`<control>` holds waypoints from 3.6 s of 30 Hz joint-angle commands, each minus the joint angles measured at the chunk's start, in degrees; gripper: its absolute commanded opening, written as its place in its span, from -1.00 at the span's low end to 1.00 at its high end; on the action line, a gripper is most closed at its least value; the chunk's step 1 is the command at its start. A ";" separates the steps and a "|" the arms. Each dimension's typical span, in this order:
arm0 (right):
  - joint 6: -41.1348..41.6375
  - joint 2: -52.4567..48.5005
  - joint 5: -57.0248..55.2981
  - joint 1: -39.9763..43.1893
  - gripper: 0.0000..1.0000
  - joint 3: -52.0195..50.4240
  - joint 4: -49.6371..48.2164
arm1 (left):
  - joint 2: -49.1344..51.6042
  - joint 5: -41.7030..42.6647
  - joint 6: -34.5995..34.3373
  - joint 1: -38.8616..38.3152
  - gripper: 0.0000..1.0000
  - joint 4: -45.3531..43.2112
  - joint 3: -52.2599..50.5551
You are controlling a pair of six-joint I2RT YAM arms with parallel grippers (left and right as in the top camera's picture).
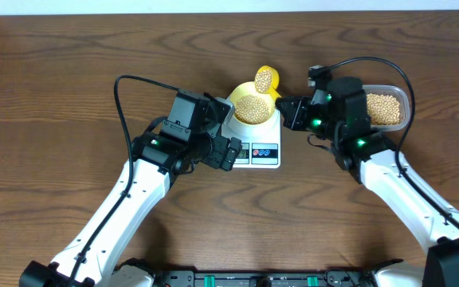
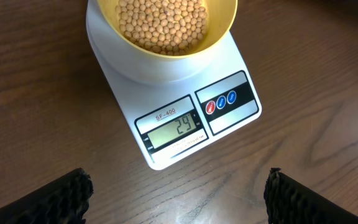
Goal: Scoop item into bowl and weigh 50g on scale
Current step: 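Carry the scoop over the bowl on the scale, then tilt the scoop and pour soybeans gradually into the bowl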
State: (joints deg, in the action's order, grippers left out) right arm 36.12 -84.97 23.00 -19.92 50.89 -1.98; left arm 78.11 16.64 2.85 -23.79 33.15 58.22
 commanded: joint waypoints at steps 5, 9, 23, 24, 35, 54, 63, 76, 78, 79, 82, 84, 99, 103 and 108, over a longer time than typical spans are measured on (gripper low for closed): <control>-5.42 -4.02 -4.66 -1.92 -0.97 0.24 -0.17 | -0.66 0.68 0.31 -0.02 0.80 0.02 0.61; -6.54 -4.17 -4.02 -1.95 -0.98 0.24 -0.20 | -0.66 0.66 0.31 -0.02 0.80 0.02 0.61; -10.58 -4.17 -0.79 -3.85 -0.98 0.26 -3.26 | -0.66 0.66 0.31 -0.02 0.80 0.02 0.61; -10.60 -4.17 -0.81 -4.09 -0.97 0.26 -3.43 | -0.66 0.68 0.31 -0.02 0.80 0.02 0.61; -15.34 -4.17 -1.01 -4.57 -0.97 0.26 -3.37 | -0.66 0.66 0.31 -0.02 0.80 0.02 0.61; -21.51 -3.37 -3.02 -4.55 -0.97 0.31 -1.49 | -0.66 0.66 0.31 -0.02 0.80 0.02 0.61; -23.10 0.31 -5.64 -4.48 -0.97 0.31 1.46 | -0.66 0.68 0.31 -0.02 0.80 0.02 0.61; -22.45 1.95 -1.64 -4.48 -0.97 0.31 5.05 | -0.66 0.66 0.31 -0.02 0.80 0.02 0.61; -21.68 1.95 -1.64 -4.48 -0.97 0.31 5.18 | -0.66 0.66 0.31 -0.02 0.80 0.02 0.61; -21.53 1.95 -1.64 -4.48 -0.97 0.31 5.20 | -0.66 0.66 0.31 -0.02 0.80 0.02 0.61; -21.55 1.95 -1.68 -4.37 -0.97 0.31 5.20 | -0.66 0.68 0.31 -0.02 0.80 0.02 0.61; -21.57 1.95 -1.66 -4.07 -0.97 0.31 5.44 | -0.66 0.66 0.31 -0.02 0.80 0.04 0.61; -21.62 1.95 -1.70 -3.28 -0.98 0.31 6.56 | -0.66 0.66 0.31 -0.02 0.80 0.02 0.61; -21.62 1.95 -1.73 -3.28 -0.98 0.31 6.27 | -0.66 0.68 0.31 -0.02 0.80 0.02 0.61; -22.75 1.92 -4.59 -3.28 -0.98 0.31 6.14 | -0.66 0.66 0.31 -0.02 0.80 0.02 0.61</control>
State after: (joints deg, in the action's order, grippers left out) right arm 14.41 -83.88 20.53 -23.42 50.89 4.47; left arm 78.11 16.64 2.85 -23.79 33.15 58.22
